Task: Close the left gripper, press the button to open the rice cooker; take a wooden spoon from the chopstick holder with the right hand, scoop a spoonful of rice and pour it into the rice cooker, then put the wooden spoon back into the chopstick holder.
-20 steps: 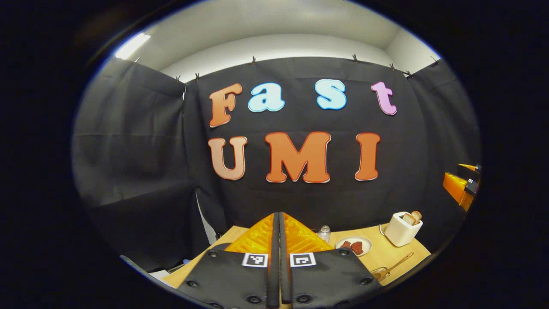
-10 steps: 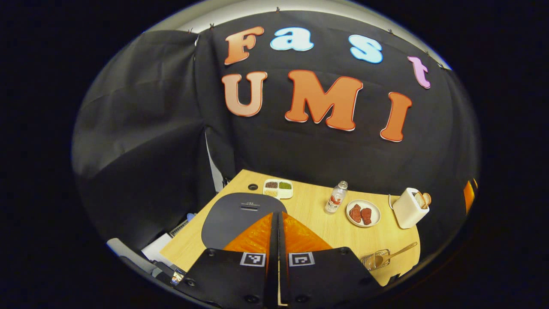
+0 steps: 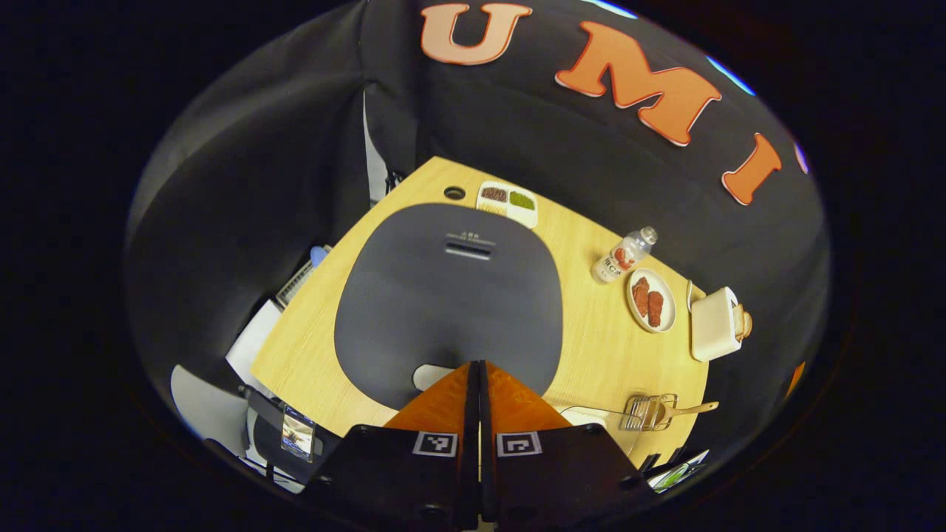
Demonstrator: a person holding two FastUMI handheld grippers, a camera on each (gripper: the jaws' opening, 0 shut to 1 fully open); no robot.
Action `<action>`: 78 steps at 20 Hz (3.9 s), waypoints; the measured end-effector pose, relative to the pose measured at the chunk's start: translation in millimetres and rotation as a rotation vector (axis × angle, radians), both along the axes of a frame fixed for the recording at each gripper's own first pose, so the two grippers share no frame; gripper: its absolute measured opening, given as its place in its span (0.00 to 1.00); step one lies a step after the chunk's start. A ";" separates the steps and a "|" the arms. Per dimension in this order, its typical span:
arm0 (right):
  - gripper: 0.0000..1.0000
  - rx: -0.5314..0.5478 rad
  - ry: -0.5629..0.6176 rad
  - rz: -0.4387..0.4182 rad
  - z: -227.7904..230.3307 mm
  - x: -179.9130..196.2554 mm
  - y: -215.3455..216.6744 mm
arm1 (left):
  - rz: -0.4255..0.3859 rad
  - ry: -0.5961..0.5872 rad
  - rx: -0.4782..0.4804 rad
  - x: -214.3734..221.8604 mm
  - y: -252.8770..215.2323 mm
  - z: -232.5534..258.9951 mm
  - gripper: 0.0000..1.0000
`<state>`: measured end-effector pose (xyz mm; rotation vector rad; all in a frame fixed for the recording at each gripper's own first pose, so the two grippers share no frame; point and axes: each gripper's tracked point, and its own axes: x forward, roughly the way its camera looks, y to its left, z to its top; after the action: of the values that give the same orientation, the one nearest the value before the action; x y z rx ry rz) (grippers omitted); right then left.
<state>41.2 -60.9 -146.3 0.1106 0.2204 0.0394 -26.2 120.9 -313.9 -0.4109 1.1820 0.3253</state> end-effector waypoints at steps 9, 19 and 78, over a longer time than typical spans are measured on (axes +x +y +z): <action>0.95 -0.012 0.062 -0.009 -19.3 6.4 20.3 | -0.010 0.030 -0.016 -14.0 -3.6 -24.1 0.07; 0.95 -0.015 0.136 0.034 -37.6 8.2 44.5 | -0.059 -0.356 0.401 2.9 -15.8 39.4 0.06; 0.14 0.446 0.431 -0.090 -157.1 -25.5 35.4 | -0.170 -0.843 0.708 -18.8 -30.3 183.6 1.00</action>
<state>15.7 -25.6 -303.3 0.5759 0.6361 -0.0270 -45.0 90.6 -130.3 0.1808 0.2273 0.3484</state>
